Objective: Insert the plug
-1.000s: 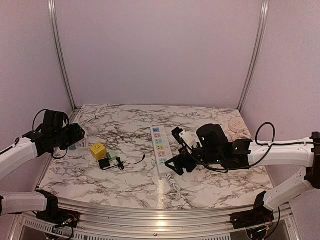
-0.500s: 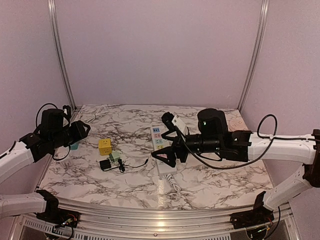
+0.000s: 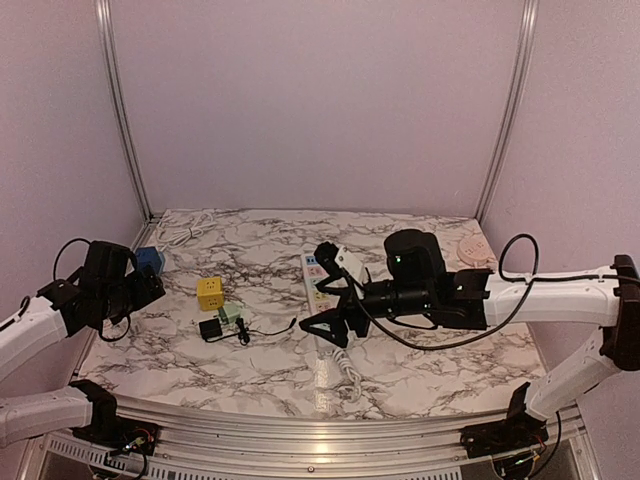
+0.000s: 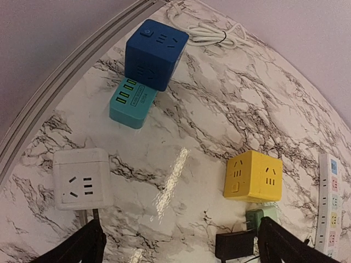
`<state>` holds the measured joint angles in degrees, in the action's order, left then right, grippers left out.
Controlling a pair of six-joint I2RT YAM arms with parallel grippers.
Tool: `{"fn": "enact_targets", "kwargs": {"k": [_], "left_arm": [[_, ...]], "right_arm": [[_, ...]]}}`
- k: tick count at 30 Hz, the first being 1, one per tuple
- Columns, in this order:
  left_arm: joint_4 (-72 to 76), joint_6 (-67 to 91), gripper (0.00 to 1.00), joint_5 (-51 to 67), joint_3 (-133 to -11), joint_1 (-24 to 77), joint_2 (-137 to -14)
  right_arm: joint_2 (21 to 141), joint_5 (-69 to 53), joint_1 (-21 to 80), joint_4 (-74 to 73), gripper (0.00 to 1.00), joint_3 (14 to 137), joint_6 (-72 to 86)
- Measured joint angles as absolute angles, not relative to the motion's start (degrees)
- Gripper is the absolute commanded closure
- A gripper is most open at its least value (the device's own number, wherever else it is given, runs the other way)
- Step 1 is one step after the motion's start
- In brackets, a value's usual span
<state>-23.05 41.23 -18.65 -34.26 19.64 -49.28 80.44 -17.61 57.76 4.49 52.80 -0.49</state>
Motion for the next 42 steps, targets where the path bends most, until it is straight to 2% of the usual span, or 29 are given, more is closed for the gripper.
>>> {"fn": "enact_targets", "kwargs": {"k": [18,29,38,42], "left_arm": [[-24.9,43.7,0.01,-20.6,-31.6,10.4,-54.3],[-22.9,42.6,0.01,-24.3,-31.6,8.1,-62.4],[-19.3,42.1,0.09,-24.5,-31.5,7.8,-67.0],[-18.0,42.1,0.20,-24.1,-31.5,7.8,-68.8]], "right_arm": [[76.3,-17.0,57.9,5.0,0.01,47.4,0.9],[73.9,-16.4,57.9,5.1,0.01,46.7,1.7],[73.2,-16.1,57.9,5.0,0.01,46.1,1.9],[73.2,-16.0,57.9,4.8,0.01,46.1,1.9]]}}
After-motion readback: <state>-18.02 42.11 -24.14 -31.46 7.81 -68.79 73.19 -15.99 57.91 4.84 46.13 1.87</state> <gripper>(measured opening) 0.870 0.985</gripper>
